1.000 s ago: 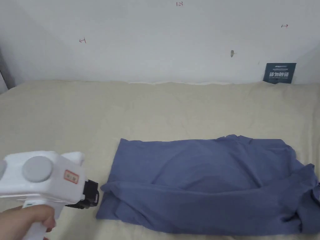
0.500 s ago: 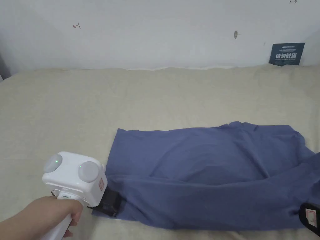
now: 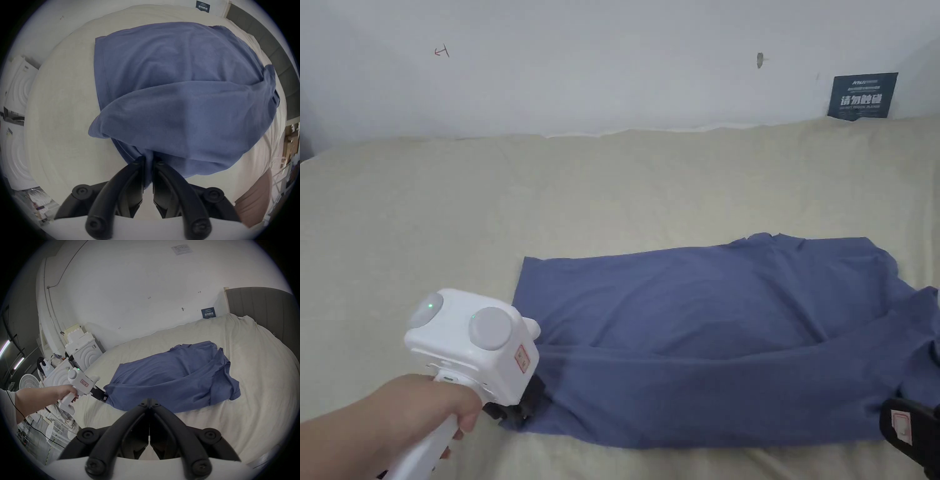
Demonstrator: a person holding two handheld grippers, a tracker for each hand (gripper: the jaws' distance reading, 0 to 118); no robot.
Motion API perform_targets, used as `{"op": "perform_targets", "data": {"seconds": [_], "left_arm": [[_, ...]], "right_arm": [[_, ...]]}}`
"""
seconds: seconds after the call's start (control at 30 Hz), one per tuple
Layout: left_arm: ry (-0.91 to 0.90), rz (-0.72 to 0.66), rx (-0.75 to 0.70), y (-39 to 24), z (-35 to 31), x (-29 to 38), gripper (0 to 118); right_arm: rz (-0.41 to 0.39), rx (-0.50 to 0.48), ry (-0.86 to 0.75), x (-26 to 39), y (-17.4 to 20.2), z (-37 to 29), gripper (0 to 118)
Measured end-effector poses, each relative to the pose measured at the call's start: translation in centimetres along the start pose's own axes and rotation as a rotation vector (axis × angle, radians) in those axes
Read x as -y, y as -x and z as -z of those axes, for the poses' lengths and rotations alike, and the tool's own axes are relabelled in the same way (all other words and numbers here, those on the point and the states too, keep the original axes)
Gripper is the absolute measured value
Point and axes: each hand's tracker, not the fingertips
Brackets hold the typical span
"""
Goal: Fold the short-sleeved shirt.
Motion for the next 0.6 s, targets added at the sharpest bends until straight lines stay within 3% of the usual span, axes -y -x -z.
{"op": "perform_targets", "data": {"seconds": [0.17, 0.2, 0.3, 0.37, 0.4, 0.47, 0.5, 0.53, 0.6], "left_arm": [[-0.023, -0.157, 0.098, 1.9, -0.9, 0.9, 11], [-0.024, -0.145, 0.088, 2.0, -1.1, 1.0, 11], [-0.034, -0.129, 0.076, 2.0, -1.7, 1.2, 11], [-0.049, -0.122, 0.074, 1.6, -2.3, 1.4, 11], [-0.058, -0.121, 0.077, 1.5, -2.4, 1.5, 11], [-0.066, -0.118, 0.087, 1.4, -2.7, 1.8, 11], [-0.069, -0.118, 0.087, 2.2, -1.9, 1.1, 11], [-0.069, -0.118, 0.088, 2.3, -1.9, 1.2, 11], [-0.065, -0.131, 0.098, 2.5, -1.8, 1.3, 11]], "right_arm": [[0.132, -0.018, -0.021, -3.1, -4.0, -0.7, 0], [0.155, 0.008, -0.017, -4.2, -5.3, -0.6, 0], [0.193, 0.221, 0.168, -8.2, -9.6, 2.1, 0], [0.289, 0.251, 0.286, -10.0, -13.2, 4.0, 0], [0.321, 0.24, 0.311, -10.4, -14.5, 4.6, 8], [0.356, 0.272, 0.4, -11.4, -17.1, 6.4, 79], [0.371, 0.319, 0.444, -11.5, -17.8, 7.3, 104], [0.386, 0.341, 0.468, -11.5, -18.3, 8.0, 110], [0.428, 0.34, 0.48, -11.3, -18.6, 8.4, 110]]}}
